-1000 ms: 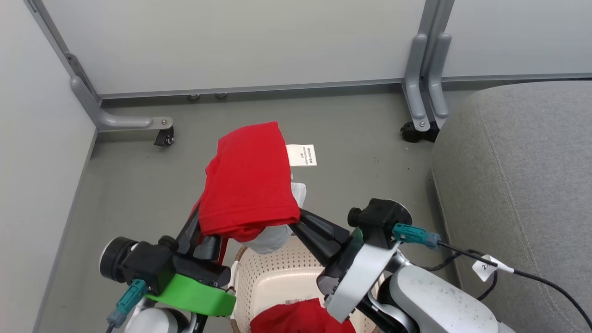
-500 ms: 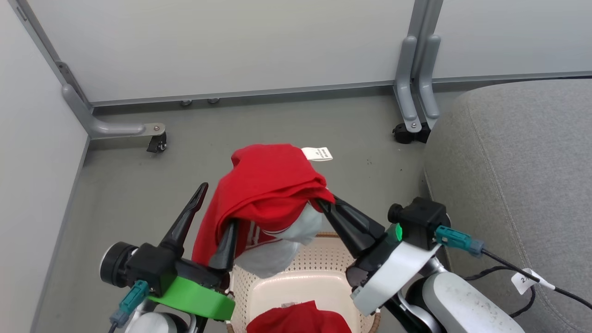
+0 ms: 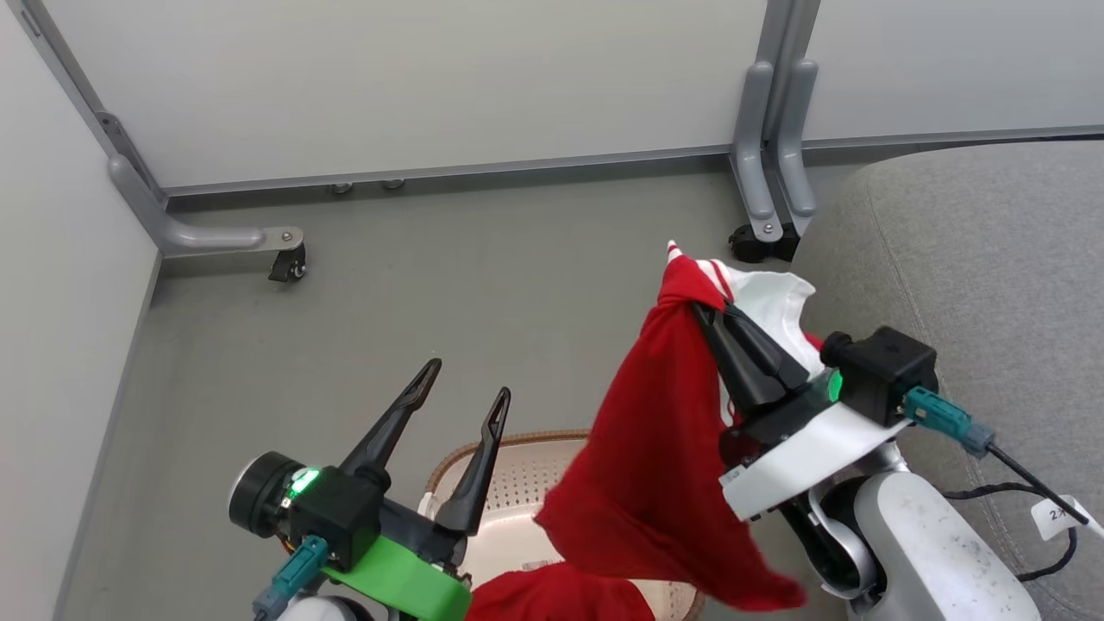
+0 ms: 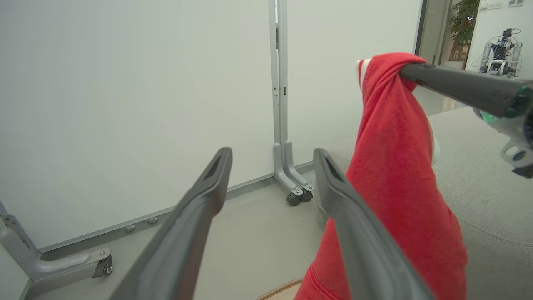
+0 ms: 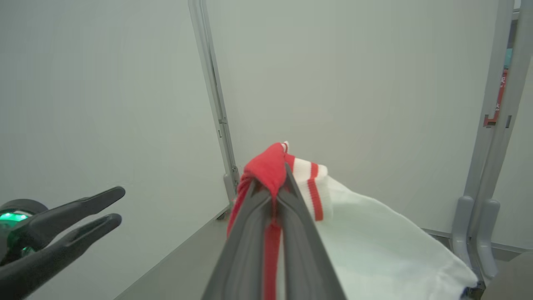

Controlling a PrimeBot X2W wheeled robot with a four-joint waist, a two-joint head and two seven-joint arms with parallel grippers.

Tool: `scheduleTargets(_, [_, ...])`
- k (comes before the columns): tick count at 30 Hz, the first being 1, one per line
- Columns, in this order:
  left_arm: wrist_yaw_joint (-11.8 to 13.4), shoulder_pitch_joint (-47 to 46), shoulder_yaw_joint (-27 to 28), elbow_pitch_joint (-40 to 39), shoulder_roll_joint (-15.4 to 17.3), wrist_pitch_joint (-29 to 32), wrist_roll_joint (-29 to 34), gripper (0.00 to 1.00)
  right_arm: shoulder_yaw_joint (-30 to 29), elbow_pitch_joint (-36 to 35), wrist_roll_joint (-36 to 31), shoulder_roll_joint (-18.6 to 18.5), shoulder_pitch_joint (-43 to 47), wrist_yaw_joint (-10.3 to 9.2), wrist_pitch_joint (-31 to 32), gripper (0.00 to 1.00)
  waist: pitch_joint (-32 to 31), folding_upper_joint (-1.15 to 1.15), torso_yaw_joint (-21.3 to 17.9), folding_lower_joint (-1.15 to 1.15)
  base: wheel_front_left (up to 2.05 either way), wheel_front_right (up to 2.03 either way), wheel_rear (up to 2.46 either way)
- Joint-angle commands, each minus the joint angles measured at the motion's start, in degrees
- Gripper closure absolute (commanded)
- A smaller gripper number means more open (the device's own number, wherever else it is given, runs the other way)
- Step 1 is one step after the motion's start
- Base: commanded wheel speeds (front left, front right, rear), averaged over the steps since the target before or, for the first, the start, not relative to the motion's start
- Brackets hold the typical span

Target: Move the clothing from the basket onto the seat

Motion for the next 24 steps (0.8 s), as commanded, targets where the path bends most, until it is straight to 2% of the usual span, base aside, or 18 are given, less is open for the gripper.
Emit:
scheduleTargets(1, [-0.42, 0.81, -0.56, -0.33, 0.48, 0.31, 0.82, 0.0, -1.22, 0.07, -0.41, -0.01, 0.89, -0.08, -0.11, 1.0, 0.23, 0.0, -0.3, 0.0, 0.0, 0.0, 0.0])
scheduleTargets(10, [-1.37, 1.06, -4.08, -1.53, 2.12, 1.69, 1.49, 0.0, -7.03, 1.67, -1.98, -0.81, 0.57, -0.08, 0.38, 1.0, 1.74, 0.0, -3.86, 0.0, 0.0, 0.0, 0.0])
scheduleTargets(24, [-1.57, -0.57, -6.32, -3.21, 3.7, 2.42, 1.82, 0.0, -17.49, 3.64, -3.92, -1.43, -0.66, -0.08, 0.9, 1.0, 6.15, 0.0, -13.66, 0.0, 0.0, 0.0, 0.0])
